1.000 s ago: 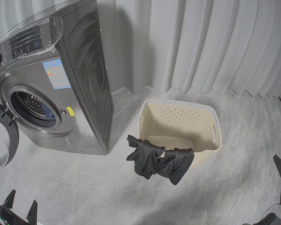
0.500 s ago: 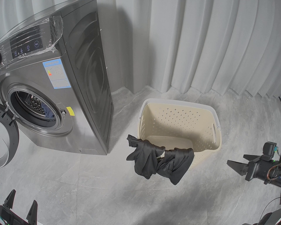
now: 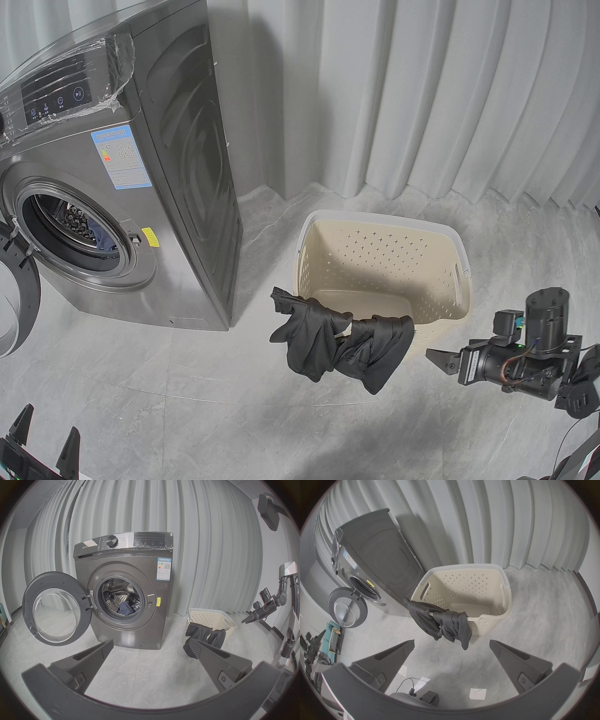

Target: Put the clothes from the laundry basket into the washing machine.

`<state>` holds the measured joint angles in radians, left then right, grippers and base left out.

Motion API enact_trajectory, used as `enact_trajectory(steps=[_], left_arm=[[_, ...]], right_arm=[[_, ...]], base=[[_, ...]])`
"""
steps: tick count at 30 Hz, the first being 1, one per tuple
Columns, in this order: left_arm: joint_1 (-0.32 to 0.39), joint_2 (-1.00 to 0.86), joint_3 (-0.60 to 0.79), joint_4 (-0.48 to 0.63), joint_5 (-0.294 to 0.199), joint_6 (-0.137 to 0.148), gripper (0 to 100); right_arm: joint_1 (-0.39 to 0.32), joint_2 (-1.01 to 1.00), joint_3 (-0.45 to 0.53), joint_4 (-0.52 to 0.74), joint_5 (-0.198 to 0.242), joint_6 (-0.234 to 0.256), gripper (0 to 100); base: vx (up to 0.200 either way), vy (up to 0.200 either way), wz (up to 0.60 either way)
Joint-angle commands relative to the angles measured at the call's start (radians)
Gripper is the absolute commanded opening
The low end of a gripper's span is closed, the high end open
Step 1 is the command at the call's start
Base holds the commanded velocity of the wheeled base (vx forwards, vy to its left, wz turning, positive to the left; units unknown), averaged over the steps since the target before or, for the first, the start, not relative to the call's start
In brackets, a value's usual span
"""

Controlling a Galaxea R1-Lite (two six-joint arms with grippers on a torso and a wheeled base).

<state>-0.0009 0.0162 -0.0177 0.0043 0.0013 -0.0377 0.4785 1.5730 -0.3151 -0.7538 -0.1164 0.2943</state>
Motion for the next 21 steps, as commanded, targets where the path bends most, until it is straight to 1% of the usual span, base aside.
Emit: enact_trajectory(steps=[1,7,10,12,13,15,16,21], left_arm=[[-0.001,-0.016,0.016,0.000,0.000,-0.002,100],[0.001,-0.016,0.016,0.000,0.000,-0.001,100],[0.001,-0.016,0.016,0.000,0.000,-0.002,100],[-0.001,-0.016,0.016,0.000,0.000,-0.002,100],[0.001,-0.016,0.016,0.000,0.000,-0.002,100],[0.001,-0.016,0.016,0.000,0.000,-0.002,100],[0.001,-0.016,0.016,0.000,0.000,-0.002,100],[0.001,-0.016,0.016,0.000,0.000,-0.002,100]], right_arm=[[0.042,0.200,-0.081,-0.029,-0.035,0.031,100],[0.065,0.335,-0.170,-0.029,-0.078,0.075,100],[0.078,0.383,-0.214,-0.029,-0.082,0.103,100],[0.078,0.401,-0.233,-0.029,-0.082,0.112,100],[0.080,0.430,-0.260,-0.029,-0.082,0.121,100],[0.080,0.446,-0.271,-0.029,-0.082,0.123,100],[0.078,0.484,-0.300,-0.029,-0.083,0.126,100],[0.066,0.561,-0.375,-0.029,-0.082,0.128,100]], base=[[0.000,0.000,0.00],[0.000,0.000,0.00],[0.000,0.000,0.00],[0.000,0.000,0.00],[0.000,0.000,0.00],[0.000,0.000,0.00],[0.000,0.000,0.00],[0.000,0.000,0.00]])
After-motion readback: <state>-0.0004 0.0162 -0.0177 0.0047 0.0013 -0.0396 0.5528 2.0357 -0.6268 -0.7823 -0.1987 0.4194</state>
